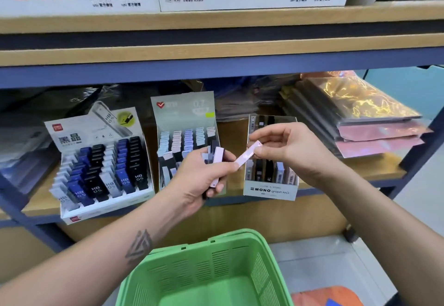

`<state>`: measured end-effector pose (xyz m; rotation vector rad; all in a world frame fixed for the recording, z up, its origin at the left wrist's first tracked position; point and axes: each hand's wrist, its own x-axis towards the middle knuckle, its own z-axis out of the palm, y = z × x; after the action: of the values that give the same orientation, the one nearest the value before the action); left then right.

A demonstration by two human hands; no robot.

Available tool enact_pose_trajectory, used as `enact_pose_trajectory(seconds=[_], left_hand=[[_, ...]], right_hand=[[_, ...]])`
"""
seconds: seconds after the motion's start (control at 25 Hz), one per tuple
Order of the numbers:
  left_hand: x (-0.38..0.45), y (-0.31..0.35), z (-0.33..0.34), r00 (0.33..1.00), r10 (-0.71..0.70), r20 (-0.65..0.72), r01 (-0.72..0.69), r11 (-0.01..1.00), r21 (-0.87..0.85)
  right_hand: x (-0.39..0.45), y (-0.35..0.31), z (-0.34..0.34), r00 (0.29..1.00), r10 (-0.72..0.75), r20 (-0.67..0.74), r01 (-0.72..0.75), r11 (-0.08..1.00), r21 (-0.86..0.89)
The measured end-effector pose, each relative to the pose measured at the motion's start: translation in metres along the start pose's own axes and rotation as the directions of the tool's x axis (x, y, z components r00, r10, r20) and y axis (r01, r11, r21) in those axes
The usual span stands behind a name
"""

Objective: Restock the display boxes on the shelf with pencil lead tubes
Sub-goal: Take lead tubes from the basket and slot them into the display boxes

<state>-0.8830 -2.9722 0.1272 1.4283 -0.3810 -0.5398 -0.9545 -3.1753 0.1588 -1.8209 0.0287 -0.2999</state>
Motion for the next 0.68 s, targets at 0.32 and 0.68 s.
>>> enact_pose_trajectory(seconds=[0.32, 0.68], left_hand=[[0.012, -0.002, 0.02, 0.99, -0.081, 0.111, 0.1, 0.981, -0.169], [0.034, -0.001, 0.044, 0.957, -0.246, 0.153, 0.276, 0.935, -0.224]], right_hand=[[-0.011, -0.005, -0.016, 0.994, -0.106, -0.021, 0.105, 0.994, -0.016], [0.001, 0.001, -0.062, 0.944, -0.094, -0.317, 0.001, 0.96, -0.28]])
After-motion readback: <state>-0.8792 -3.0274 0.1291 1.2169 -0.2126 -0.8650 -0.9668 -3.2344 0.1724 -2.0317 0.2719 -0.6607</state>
